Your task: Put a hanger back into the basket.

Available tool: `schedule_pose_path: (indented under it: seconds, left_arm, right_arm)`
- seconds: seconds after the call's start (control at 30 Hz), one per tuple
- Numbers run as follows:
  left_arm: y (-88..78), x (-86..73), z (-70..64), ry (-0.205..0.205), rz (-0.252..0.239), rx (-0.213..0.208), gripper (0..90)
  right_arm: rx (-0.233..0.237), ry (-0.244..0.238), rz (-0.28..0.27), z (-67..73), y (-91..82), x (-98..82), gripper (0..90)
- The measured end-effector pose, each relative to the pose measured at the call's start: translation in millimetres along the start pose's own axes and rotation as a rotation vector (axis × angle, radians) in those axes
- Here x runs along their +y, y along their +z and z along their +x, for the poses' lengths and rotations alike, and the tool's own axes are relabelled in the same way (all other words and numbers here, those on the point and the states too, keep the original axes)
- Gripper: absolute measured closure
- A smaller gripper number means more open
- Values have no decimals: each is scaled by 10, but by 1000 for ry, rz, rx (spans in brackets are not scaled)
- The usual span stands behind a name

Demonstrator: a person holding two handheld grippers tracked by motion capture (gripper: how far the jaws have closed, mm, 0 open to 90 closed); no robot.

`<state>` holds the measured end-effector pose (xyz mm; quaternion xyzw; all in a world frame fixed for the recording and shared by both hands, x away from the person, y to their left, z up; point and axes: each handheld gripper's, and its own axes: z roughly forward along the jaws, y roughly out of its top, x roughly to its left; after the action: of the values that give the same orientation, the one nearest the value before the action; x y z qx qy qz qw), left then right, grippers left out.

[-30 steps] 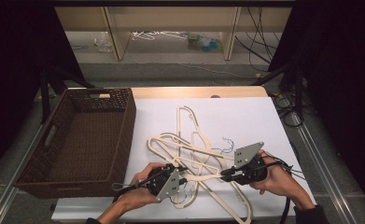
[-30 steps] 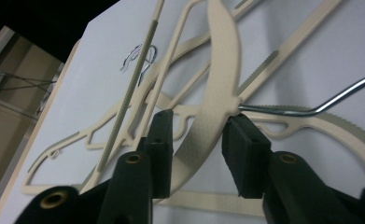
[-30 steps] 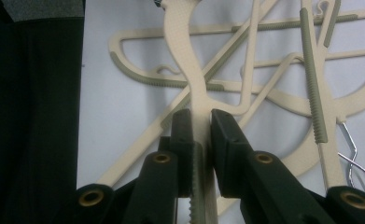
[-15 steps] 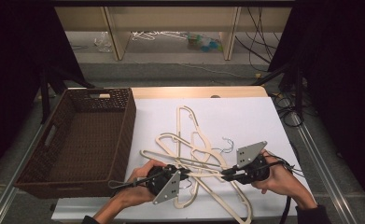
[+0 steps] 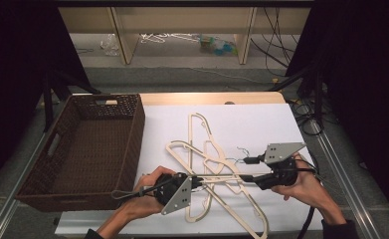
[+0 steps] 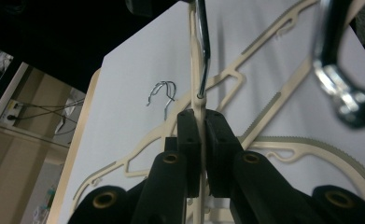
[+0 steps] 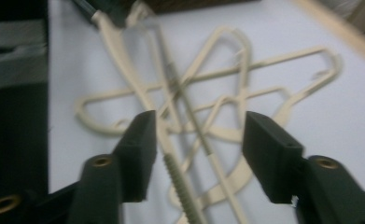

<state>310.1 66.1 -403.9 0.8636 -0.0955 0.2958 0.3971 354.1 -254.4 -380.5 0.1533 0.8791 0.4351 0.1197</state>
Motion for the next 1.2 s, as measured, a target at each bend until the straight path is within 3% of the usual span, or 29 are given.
schedule_pose_path:
  seconds: [0.03,0.1,0.17,0.2,0.23,0.37,0.43,0.47,0.5,0.53,0.57,0.6,0.63,0.67,0.7,0.73,0.77,0.8,0.83,0.87,0.9,0.97,1.07,1.1,1.2]
  left_arm:
    - [-25,11,20,-20,6,5,857]
    - [-95,44,86,-91,26,34,857]
    - [-114,47,108,-97,37,41,857]
    - [-132,48,131,-118,39,48,857]
    - [-177,44,178,-163,42,77,857]
    - [-252,46,249,-267,22,83,858]
    - [-279,54,274,-280,15,88,858]
    - [-333,74,312,-342,-11,101,858]
    - [-333,74,312,-342,-11,101,858]
    - [-397,84,361,-384,-31,107,858]
    - [-397,84,361,-384,-31,107,858]
    - [-471,87,414,-442,-55,106,858]
    - [-500,87,436,-473,-64,102,858]
    - [-500,87,436,-473,-64,102,858]
    - [-586,73,511,-554,-86,102,858]
    - [-608,67,528,-592,-101,107,858]
    - [-608,67,528,-592,-101,107,858]
    - [-680,32,596,-668,-132,116,858]
    - [-680,32,596,-668,-132,116,858]
    - [-762,-5,672,-714,-159,125,858]
    - [-762,-5,672,-714,-159,125,858]
    - [-865,-19,758,-761,-170,127,858]
    - [-950,-12,824,-782,-181,125,858]
    - [-1063,3,896,-817,-201,122,858]
    - [-1163,24,952,-836,-215,123,858]
  right_arm:
    - [-49,29,-52,-3,-99,67,390]
    - [-105,52,-90,7,-195,123,362]
    - [-126,57,-96,18,-234,138,355]
    - [-162,65,-104,41,-301,151,339]
    - [-169,75,-126,66,-333,150,336]
    - [-182,88,-143,172,-398,117,305]
    - [-179,96,-145,219,-397,86,292]
    - [-179,98,-146,243,-388,67,288]
    - [-179,98,-146,243,-388,67,288]
    - [-168,98,-126,284,-367,32,288]
    - [-168,98,-126,284,-367,32,288]
    - [-156,98,-116,321,-324,-9,288]
    - [-150,99,-115,337,-296,-28,288]
    - [-150,99,-115,337,-296,-28,288]
    - [-136,100,-99,363,-258,-61,288]
    - [-129,102,-92,381,-232,-82,288]
    - [-129,102,-92,381,-232,-82,288]
    - [-122,100,-77,397,-209,-107,288]
    - [-122,100,-77,397,-209,-107,288]
    - [-116,104,-83,415,-187,-126,288]
    - [-116,104,-83,415,-187,-126,288]
    - [-106,103,-77,426,-169,-152,288]
    - [-97,109,-70,430,-159,-174,288]
    - [-90,115,-73,435,-132,-201,287]
    - [-81,114,-68,447,-106,-223,287]
